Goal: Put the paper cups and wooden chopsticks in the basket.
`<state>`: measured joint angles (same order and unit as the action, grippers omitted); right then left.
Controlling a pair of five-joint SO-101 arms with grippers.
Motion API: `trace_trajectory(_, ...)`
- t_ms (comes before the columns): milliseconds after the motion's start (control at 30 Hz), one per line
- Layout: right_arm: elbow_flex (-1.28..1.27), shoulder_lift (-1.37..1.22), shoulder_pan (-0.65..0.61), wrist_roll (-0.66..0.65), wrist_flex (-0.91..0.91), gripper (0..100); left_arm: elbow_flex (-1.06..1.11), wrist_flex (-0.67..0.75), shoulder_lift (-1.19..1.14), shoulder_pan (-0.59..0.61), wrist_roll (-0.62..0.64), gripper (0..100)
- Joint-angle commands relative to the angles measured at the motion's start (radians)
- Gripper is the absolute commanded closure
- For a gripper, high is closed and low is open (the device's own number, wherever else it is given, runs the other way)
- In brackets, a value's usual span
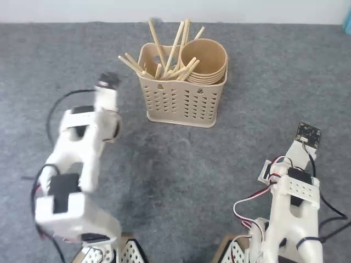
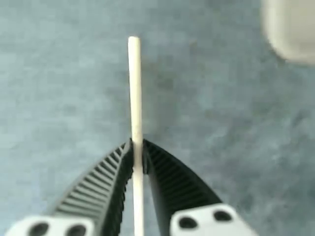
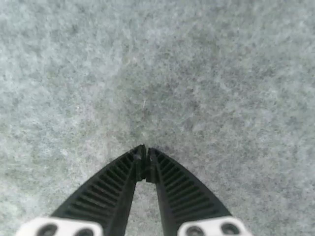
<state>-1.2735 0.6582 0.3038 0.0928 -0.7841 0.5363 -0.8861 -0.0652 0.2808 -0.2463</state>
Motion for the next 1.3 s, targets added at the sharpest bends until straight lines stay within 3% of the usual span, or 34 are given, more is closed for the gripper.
trace_trajectory(0,0.003,0.028,0.005,-0.012,-0.005,99.1,-0.005,-0.008,0.227,0.054,0.011,99)
trace_trajectory(167,0.003,0.028,0.005,-0.012,-0.005,99.1,-0.001,-0.008,0.483,0.058,0.017,99)
trace_trajectory(267,0.003,0.028,0.005,-0.012,-0.005,99.1,0.001,0.025,0.617,0.055,0.112,99)
trace_trajectory(467,0.003,0.028,0.005,-0.012,-0.005,99.1,0.036,0.229,0.812,0.031,0.321,99)
trace_trajectory(700,0.003,0.028,0.005,-0.012,-0.005,99.1,0.130,0.448,0.982,-0.083,0.537,99)
trace_trajectory(867,0.003,0.028,0.005,-0.012,-0.005,99.1,0.228,0.821,1.076,-0.180,0.766,99)
trace_trajectory(1067,0.003,0.028,0.007,-0.012,-0.005,99.1,0.303,1.185,1.086,-0.334,0.703,99)
trace_trajectory(1267,0.003,0.028,0.007,-0.012,-0.004,99.1,0.263,1.206,1.031,-0.413,0.583,99)
